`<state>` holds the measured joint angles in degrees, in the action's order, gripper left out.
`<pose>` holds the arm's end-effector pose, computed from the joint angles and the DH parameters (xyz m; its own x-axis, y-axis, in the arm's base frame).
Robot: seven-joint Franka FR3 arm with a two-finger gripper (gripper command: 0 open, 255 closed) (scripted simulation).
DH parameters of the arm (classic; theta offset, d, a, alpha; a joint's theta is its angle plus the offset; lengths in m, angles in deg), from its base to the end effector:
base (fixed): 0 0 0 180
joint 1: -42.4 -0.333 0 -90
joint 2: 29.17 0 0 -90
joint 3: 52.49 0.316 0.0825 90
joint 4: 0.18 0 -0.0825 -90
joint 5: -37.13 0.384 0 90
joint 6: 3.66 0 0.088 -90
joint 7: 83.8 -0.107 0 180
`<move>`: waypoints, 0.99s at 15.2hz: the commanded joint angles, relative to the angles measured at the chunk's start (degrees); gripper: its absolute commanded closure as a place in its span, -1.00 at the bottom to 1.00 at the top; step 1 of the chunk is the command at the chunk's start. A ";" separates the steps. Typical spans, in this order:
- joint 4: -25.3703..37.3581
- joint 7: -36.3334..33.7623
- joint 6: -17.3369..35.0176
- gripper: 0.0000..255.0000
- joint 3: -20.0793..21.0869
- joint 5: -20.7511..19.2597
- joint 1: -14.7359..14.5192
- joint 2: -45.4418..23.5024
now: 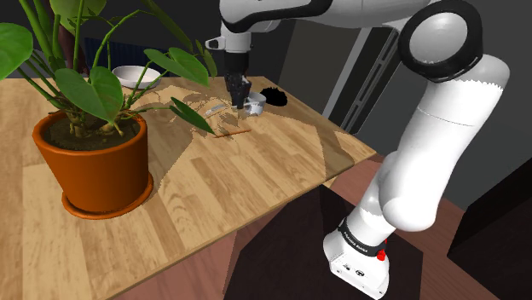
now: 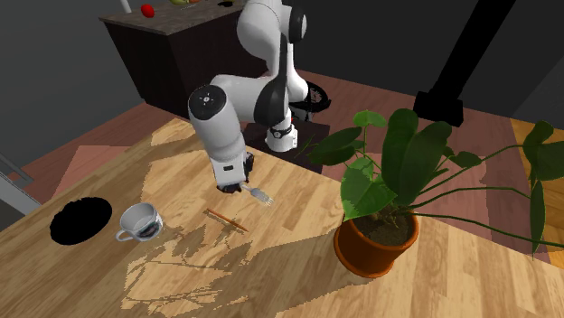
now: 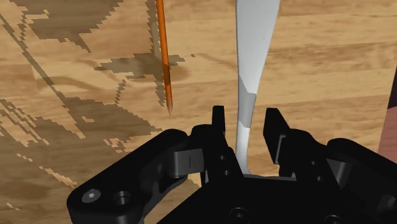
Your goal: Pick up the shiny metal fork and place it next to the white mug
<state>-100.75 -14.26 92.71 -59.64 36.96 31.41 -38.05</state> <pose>0.5797 0.0419 0.4589 0.2748 0.9563 -0.0993 0.9352 -0.2899 -0.2032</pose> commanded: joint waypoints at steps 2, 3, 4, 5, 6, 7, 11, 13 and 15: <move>6.36 3.43 -1.70 1.00 -1.35 0.12 2.02 -4.63; 8.44 4.55 -2.26 1.00 -1.77 0.20 2.75 -6.14; 10.63 5.66 -2.87 1.00 -2.15 0.30 3.49 -7.71; 12.95 6.75 -3.54 1.00 -2.52 0.43 4.26 -9.36; 15.41 7.83 -4.26 1.00 -2.86 0.58 5.04 -11.07; 18.02 8.88 -5.06 1.00 -3.17 0.76 5.86 -12.87; 30.51 12.89 -9.22 1.00 -4.09 1.68 9.50 -21.12; 38.70 14.72 -12.21 1.00 -4.37 2.29 11.61 -26.26; 40.51 15.19 -12.42 1.00 -4.37 2.44 12.25 -27.83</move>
<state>-61.82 0.69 80.75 -64.03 39.27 43.35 -64.80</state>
